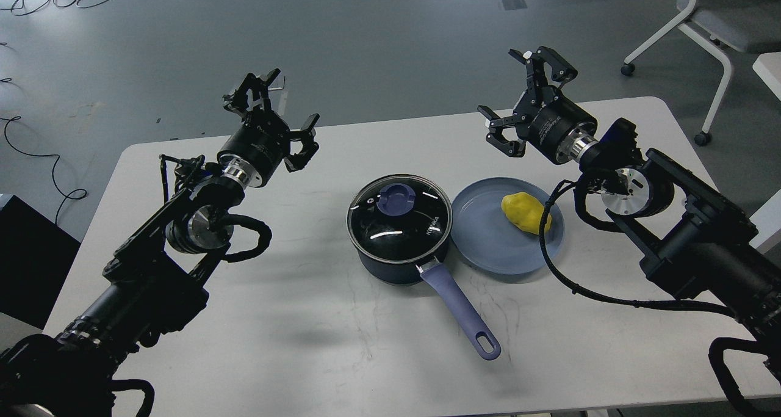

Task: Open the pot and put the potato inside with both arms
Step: 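Reach the left gripper toward the glass lid's knob on the saucepan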

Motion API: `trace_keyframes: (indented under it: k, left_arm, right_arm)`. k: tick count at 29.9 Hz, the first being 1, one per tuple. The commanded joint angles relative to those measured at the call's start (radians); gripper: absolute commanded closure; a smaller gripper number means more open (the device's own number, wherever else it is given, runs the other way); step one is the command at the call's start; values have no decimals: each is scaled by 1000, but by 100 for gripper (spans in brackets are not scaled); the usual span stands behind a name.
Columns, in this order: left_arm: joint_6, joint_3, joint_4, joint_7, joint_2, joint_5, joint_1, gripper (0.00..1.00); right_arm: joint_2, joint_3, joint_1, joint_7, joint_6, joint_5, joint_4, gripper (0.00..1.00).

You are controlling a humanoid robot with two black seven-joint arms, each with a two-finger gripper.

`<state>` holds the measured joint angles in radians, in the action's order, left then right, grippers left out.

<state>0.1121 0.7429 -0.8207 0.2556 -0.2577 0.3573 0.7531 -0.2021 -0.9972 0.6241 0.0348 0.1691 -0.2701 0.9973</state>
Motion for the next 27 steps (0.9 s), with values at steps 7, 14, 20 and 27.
trace_keyframes:
  k: [7,14,20,27]
  left_arm:
    - [-357,-11,-83,99,3,721,15,2]
    - [-601,-319,-100,178,-11,1034,86,2]
    - [-601,-667,-205,233,-112,1109,204,2]
    - [-601,-829,-242,233,-121,1204,313,2]
  right_arm:
    - [-88,-47,-70,4,0,2,7,0]
    - [-149,-61,-72,5,-13,3,4,0]
    - [-189,-61,-73,11,-20,5,0,0]
    - [-217,-61,-73,11,-31,5,-5,0]
